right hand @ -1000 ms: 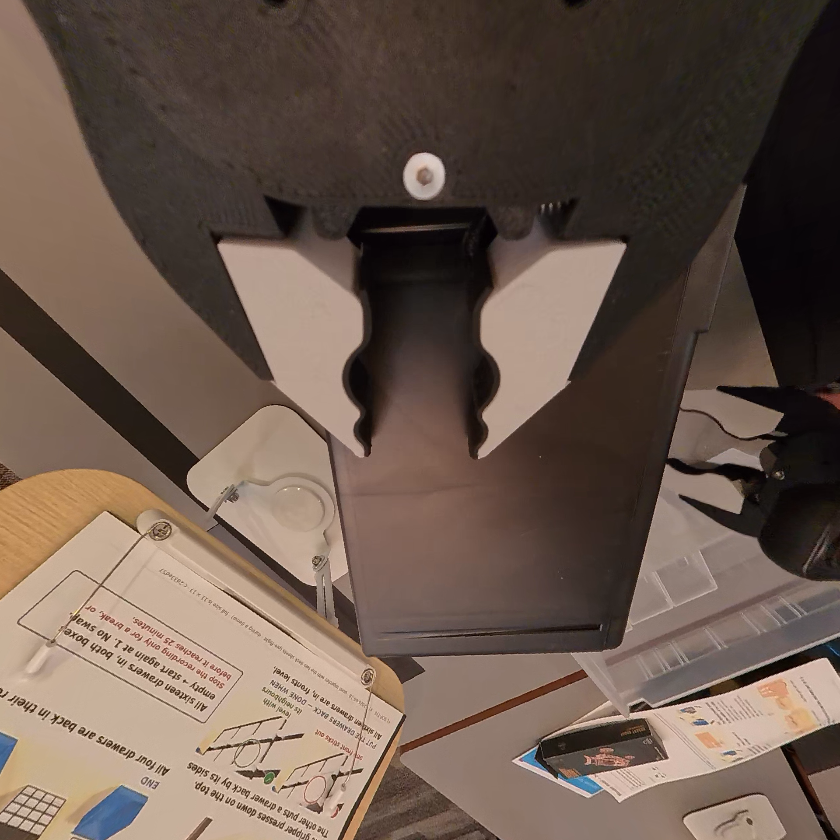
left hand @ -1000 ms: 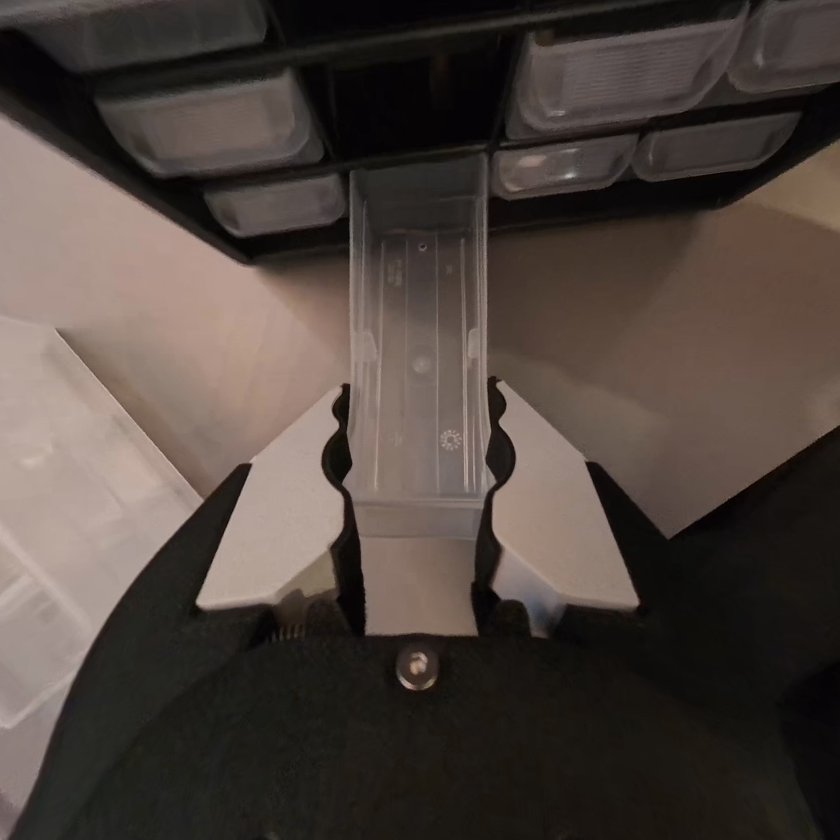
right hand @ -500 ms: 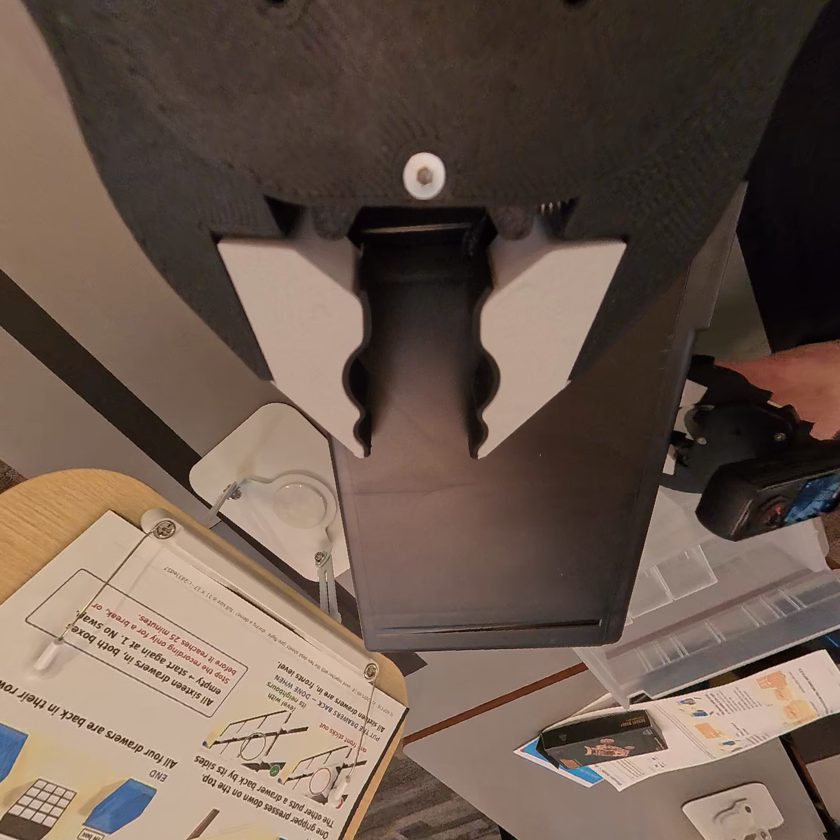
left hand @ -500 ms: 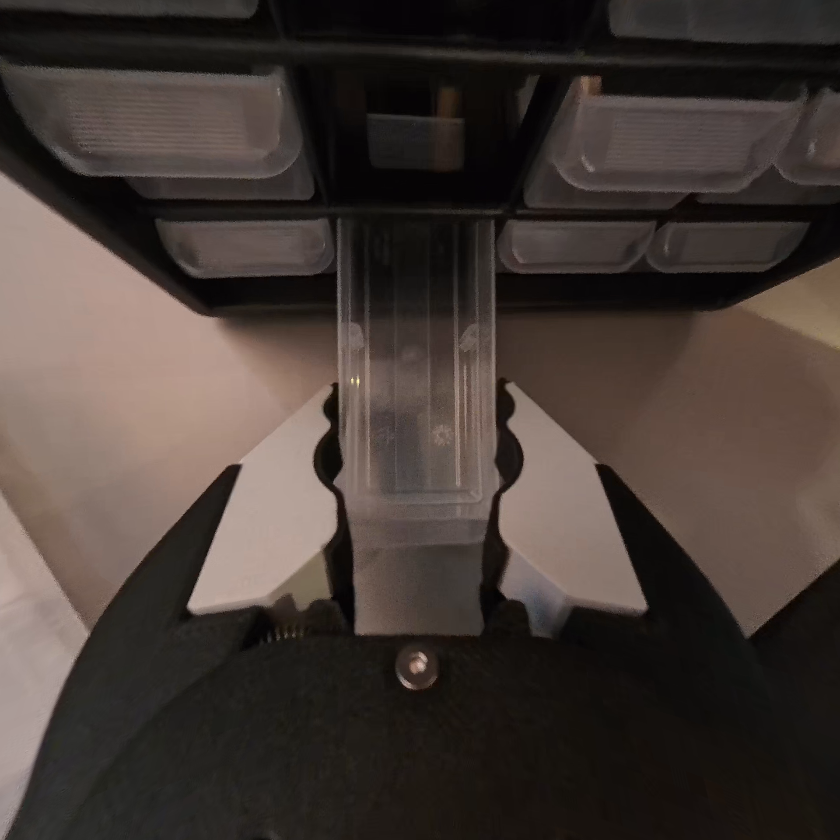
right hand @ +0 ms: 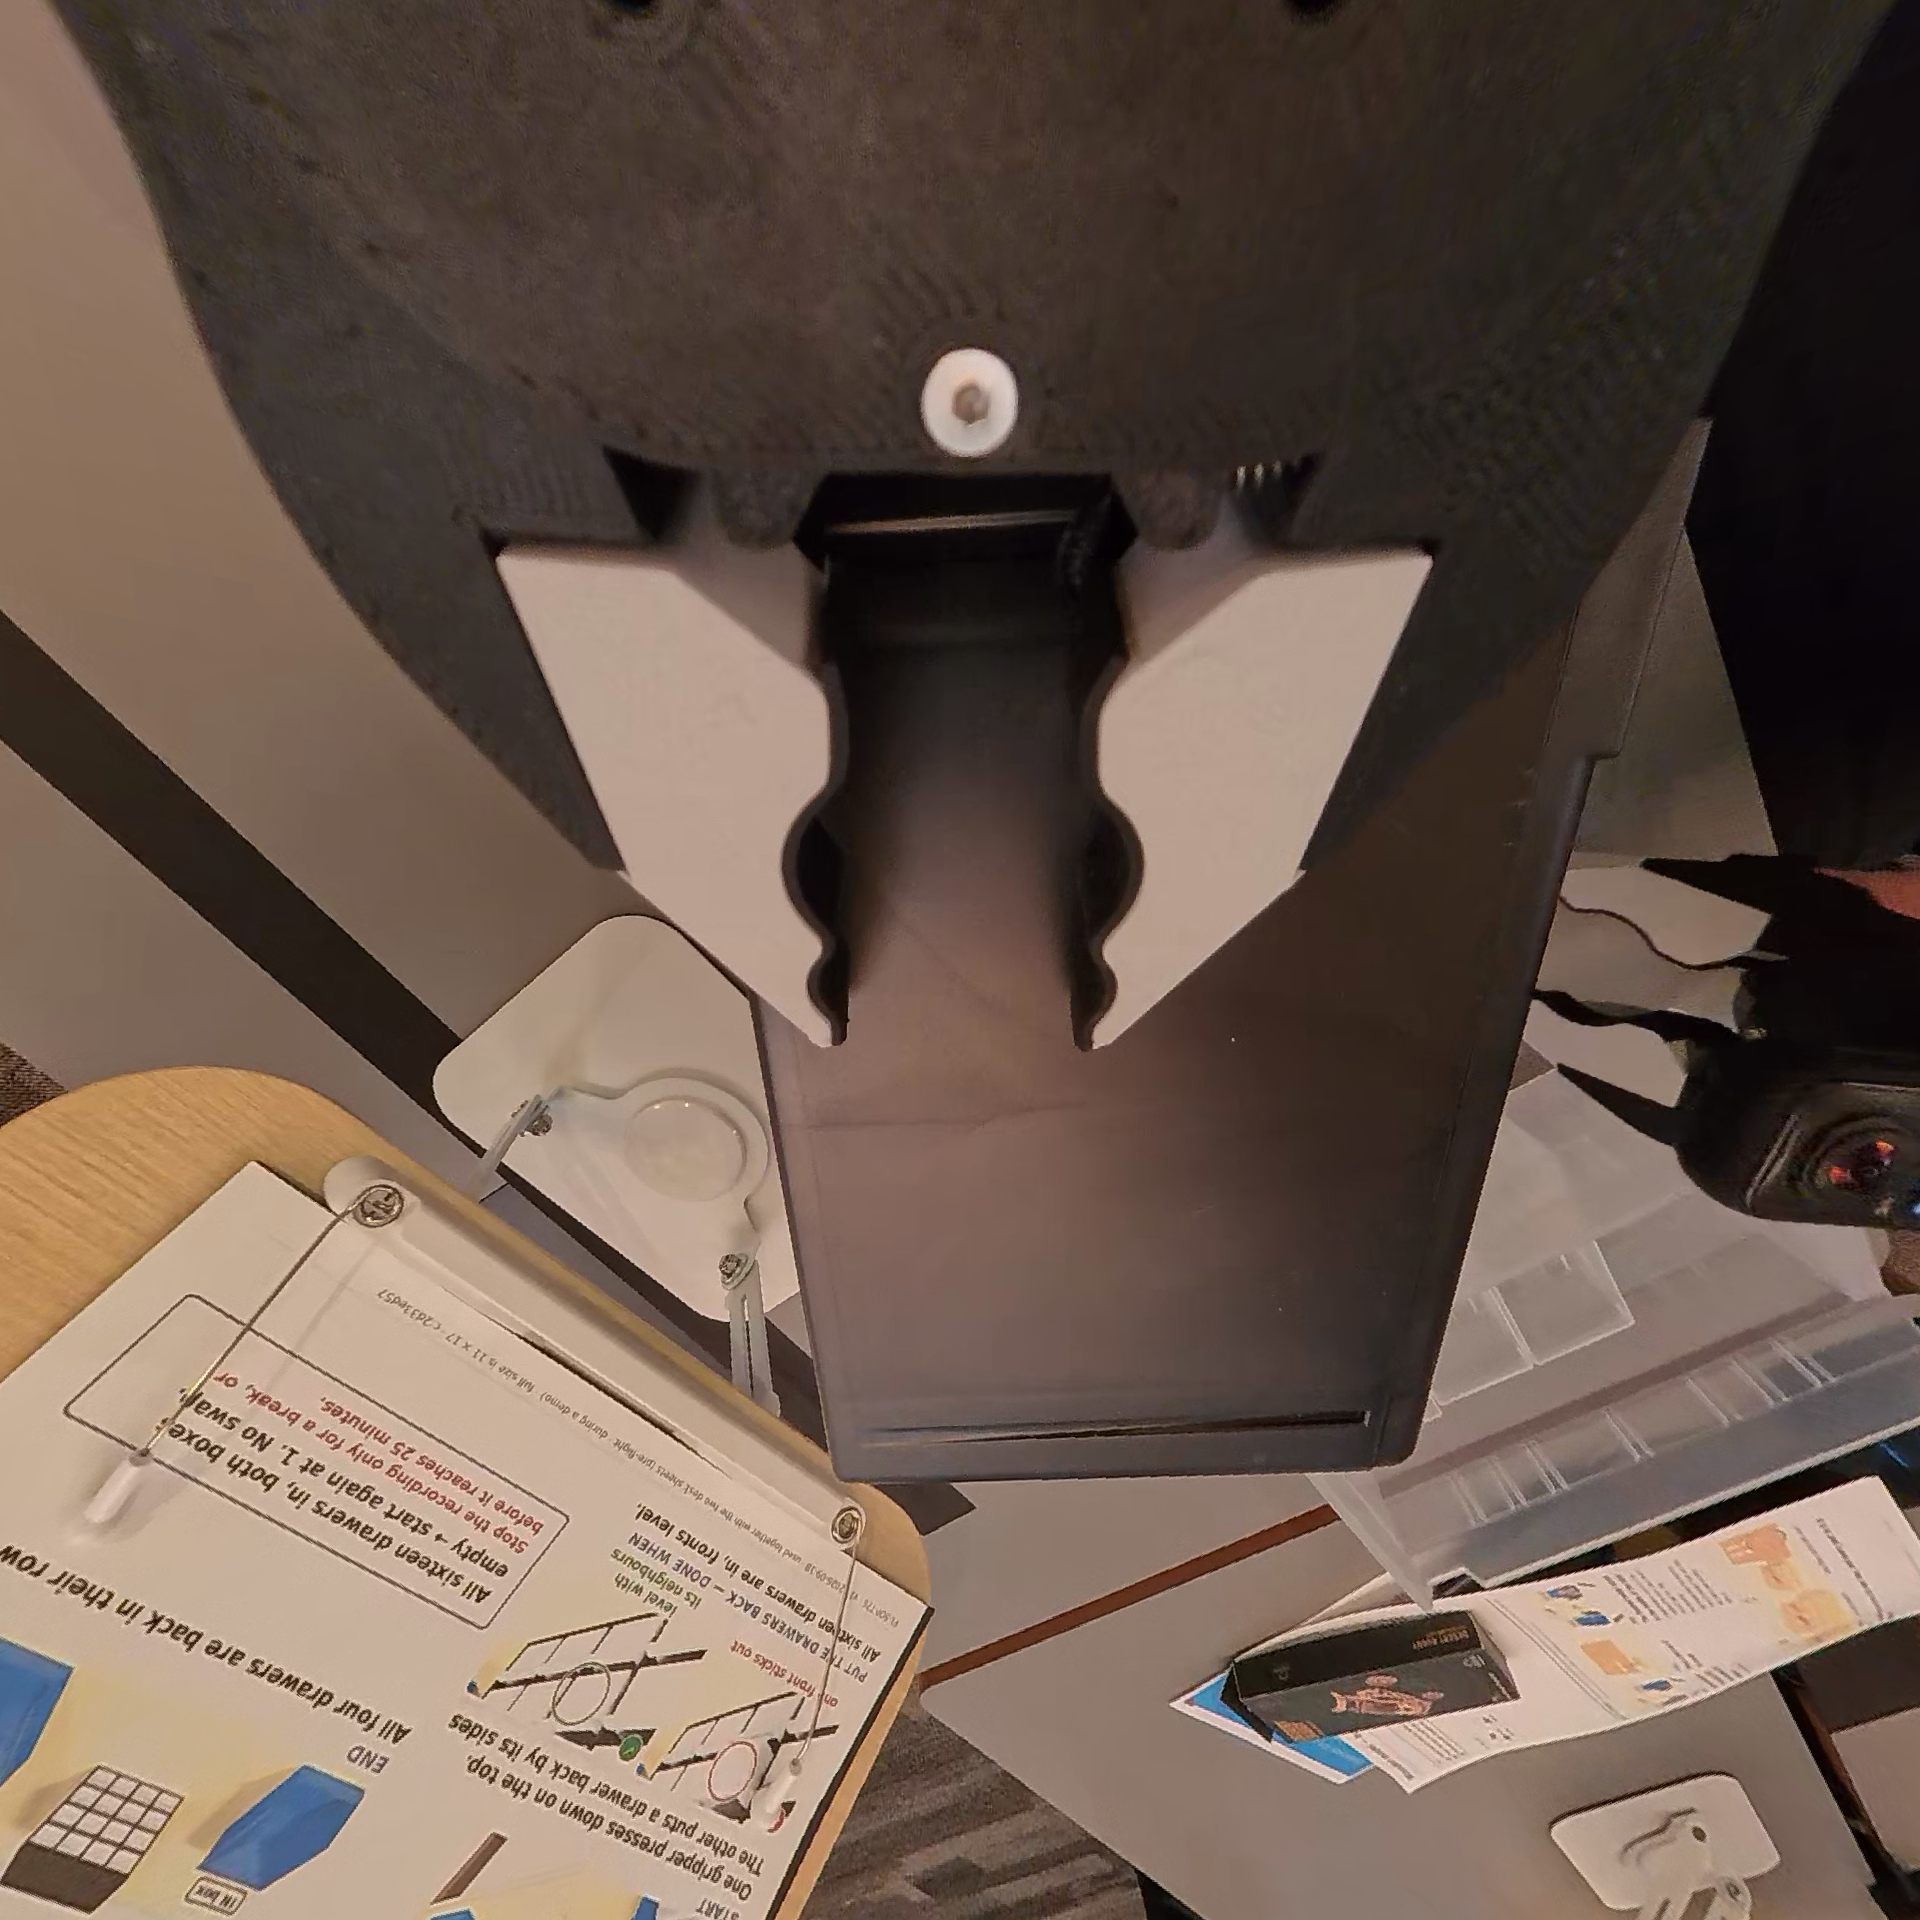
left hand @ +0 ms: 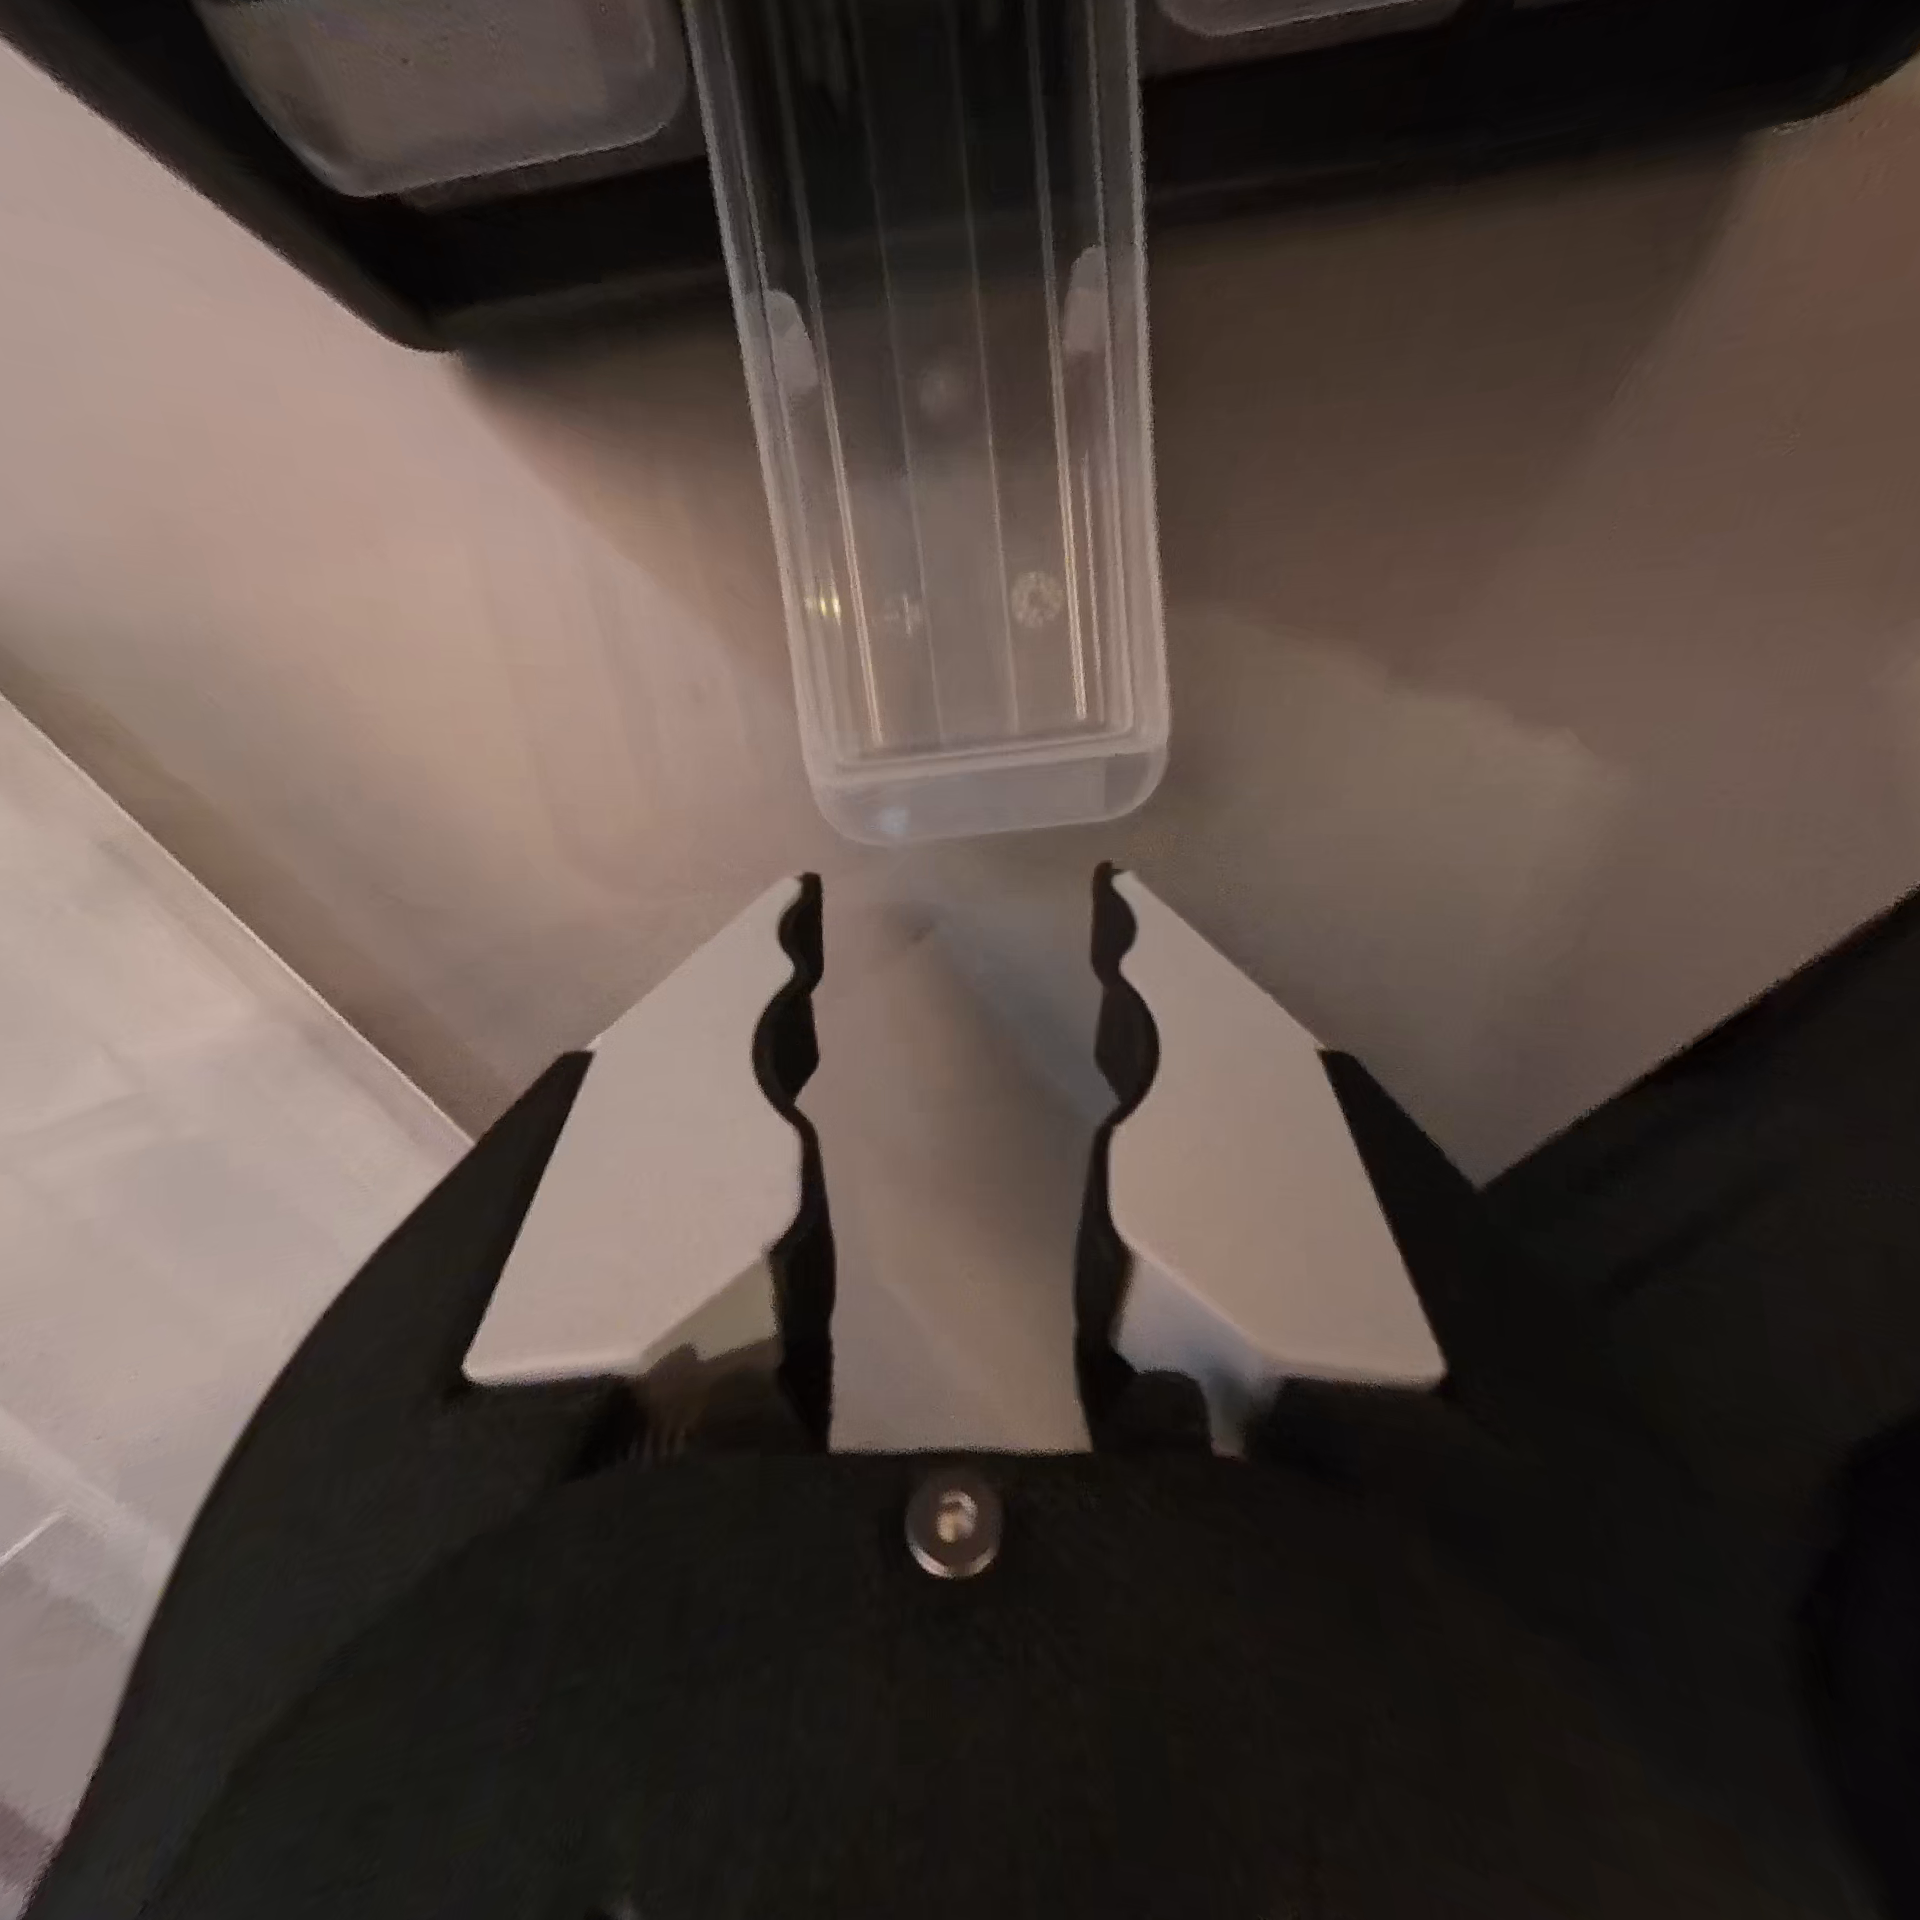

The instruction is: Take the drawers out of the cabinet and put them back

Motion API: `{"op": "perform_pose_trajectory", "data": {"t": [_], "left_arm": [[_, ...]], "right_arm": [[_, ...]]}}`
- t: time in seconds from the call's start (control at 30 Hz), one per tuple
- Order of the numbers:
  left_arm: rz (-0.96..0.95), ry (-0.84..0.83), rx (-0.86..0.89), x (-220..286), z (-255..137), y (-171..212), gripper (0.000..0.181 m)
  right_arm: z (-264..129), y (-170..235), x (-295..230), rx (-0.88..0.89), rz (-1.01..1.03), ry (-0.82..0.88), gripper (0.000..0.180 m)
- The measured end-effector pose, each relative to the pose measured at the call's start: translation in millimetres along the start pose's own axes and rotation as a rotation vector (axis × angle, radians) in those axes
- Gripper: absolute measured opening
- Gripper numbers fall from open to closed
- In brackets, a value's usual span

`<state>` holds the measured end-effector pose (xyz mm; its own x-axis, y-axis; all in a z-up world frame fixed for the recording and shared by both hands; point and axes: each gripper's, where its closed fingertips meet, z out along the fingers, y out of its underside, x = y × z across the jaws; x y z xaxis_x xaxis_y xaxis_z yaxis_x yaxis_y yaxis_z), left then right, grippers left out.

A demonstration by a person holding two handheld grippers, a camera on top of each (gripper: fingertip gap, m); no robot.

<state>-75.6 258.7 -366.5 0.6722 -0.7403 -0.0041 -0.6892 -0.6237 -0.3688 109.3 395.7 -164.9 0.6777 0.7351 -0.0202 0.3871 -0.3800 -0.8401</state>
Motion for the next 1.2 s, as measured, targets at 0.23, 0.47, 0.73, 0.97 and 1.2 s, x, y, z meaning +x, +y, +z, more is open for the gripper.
{"op": "perform_pose_trajectory", "data": {"t": [0.23,0.47,0.73,0.97,1.2], "left_arm": [[-0.071,0.08,0.132,3,3,-29,0.007],[-0.051,-0.001,0.241,-8,27,-78,0.014],[-0.068,-0.026,0.291,-16,49,-109,0.04],[-0.057,-0.031,0.312,-10,0,-96,0.046],[-0.155,-0.302,0.325,-91,-128,-37,0.038]], "right_arm": [[0,0,0,-0.002,0.001,0.002,0.042],[0,0,1,0.003,0.003,0.005,0.042],[-1,1,2,0.002,0.006,0.012,0.042],[-1,0,2,0.009,0.005,0.011,0.042],[-2,0,2,0.019,0.004,0.01,0.041]]}}
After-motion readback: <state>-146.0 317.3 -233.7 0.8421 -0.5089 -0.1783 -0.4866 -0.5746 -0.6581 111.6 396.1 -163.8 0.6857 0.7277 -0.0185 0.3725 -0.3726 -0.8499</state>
